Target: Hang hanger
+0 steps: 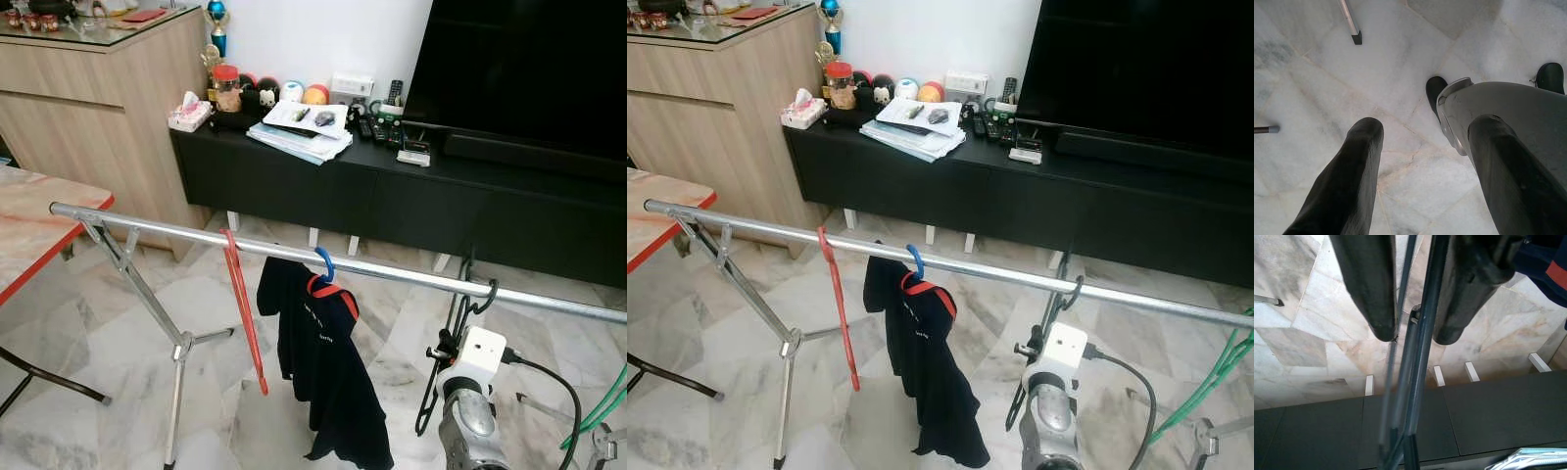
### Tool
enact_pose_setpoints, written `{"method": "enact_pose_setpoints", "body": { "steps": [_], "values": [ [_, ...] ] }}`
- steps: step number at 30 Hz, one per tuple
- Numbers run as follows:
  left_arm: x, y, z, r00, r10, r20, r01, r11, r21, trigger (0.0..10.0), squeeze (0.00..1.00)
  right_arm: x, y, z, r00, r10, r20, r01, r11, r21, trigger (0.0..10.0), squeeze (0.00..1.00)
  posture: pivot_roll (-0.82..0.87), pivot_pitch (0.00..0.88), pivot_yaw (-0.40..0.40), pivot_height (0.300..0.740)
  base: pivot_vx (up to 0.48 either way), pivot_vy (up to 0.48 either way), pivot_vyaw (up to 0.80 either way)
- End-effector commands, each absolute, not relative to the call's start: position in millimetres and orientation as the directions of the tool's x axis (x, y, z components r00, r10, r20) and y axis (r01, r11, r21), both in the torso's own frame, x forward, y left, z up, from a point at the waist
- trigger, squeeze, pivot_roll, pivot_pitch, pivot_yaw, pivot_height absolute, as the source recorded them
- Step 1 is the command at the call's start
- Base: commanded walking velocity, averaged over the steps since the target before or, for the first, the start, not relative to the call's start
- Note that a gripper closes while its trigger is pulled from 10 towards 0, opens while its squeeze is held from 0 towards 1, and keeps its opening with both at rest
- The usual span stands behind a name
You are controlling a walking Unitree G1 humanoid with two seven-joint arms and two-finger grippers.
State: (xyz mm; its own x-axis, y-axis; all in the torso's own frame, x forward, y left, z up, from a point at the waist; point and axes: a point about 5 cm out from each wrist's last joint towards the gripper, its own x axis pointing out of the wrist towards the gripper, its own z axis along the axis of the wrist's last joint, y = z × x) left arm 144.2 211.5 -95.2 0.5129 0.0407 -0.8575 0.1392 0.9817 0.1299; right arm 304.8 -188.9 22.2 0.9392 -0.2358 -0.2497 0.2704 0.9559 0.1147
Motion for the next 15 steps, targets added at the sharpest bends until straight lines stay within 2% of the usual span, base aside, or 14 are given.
{"method": "enact_pose_setpoints", "body": {
  "steps": [1,15],
  "values": [
    [129.4,198.1,-103.2,0.452,-0.01,-0.892,0.186,0.979,0.083,10.0,0.0,299.1,-190.6,17.8,0.937,-0.242,-0.251,0.278,0.954,0.117,10.0,0.6,0.0,0.083,-0.062,0.74,0.0,0.0,0.0],
    [128.1,195.7,-103.9,0.451,-0.017,-0.892,0.192,0.978,0.079,10.0,0.0,289.3,-190.1,22.6,0.967,-0.218,-0.129,0.231,0.967,0.103,10.0,0.58,-0.01,0.082,-0.067,0.74,0.0,0.0,0.0]
  ]
}}
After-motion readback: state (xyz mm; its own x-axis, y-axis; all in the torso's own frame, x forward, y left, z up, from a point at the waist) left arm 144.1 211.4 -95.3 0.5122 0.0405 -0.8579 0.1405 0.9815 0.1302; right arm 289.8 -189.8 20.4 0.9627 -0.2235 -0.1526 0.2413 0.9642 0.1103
